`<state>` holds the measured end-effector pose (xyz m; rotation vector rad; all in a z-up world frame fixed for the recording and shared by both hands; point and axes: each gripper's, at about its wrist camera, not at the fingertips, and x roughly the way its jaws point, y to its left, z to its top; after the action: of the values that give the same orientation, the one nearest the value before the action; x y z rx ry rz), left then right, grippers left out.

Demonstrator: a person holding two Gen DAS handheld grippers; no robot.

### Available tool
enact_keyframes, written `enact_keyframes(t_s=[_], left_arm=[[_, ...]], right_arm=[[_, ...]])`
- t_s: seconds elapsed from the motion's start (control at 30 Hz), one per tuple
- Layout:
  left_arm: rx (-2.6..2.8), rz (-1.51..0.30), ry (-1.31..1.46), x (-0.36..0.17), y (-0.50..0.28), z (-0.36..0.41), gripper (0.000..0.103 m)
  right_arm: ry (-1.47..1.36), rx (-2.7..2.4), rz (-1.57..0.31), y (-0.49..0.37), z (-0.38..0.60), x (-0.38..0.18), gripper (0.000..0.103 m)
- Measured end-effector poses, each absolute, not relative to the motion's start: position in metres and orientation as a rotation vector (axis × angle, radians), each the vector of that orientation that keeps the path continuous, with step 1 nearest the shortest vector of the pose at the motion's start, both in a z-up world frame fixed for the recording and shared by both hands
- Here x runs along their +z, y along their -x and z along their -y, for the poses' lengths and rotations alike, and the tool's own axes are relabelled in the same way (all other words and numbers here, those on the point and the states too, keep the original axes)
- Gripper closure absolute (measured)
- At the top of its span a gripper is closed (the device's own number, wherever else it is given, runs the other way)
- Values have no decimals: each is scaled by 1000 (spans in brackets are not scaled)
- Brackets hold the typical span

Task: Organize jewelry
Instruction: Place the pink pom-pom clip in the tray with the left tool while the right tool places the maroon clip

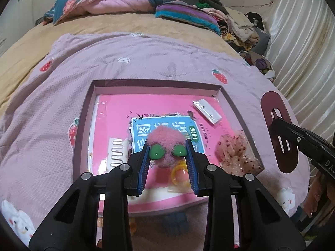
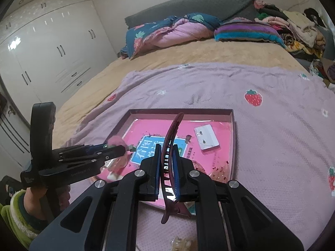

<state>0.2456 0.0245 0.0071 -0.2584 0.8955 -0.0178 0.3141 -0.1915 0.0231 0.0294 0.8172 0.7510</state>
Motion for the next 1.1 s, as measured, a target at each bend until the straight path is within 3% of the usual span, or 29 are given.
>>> enact_keyframes(t_s=[0.4, 0.9, 0.97, 1.1], left_arm=[[-5, -942, 247, -17, -255, -25, 79], [20, -955, 226, -17, -249, -28, 71], [21, -950, 228, -15, -247, -28, 70], [23, -940, 226, -10, -242, -28, 68]], right_arm=[[-36, 711, -907, -334, 189, -16, 93], [-70, 710, -961, -335, 183, -37, 92], [-64, 703, -956, -334, 184, -34, 90], [-77, 697, -930, -327, 190, -25, 70]])
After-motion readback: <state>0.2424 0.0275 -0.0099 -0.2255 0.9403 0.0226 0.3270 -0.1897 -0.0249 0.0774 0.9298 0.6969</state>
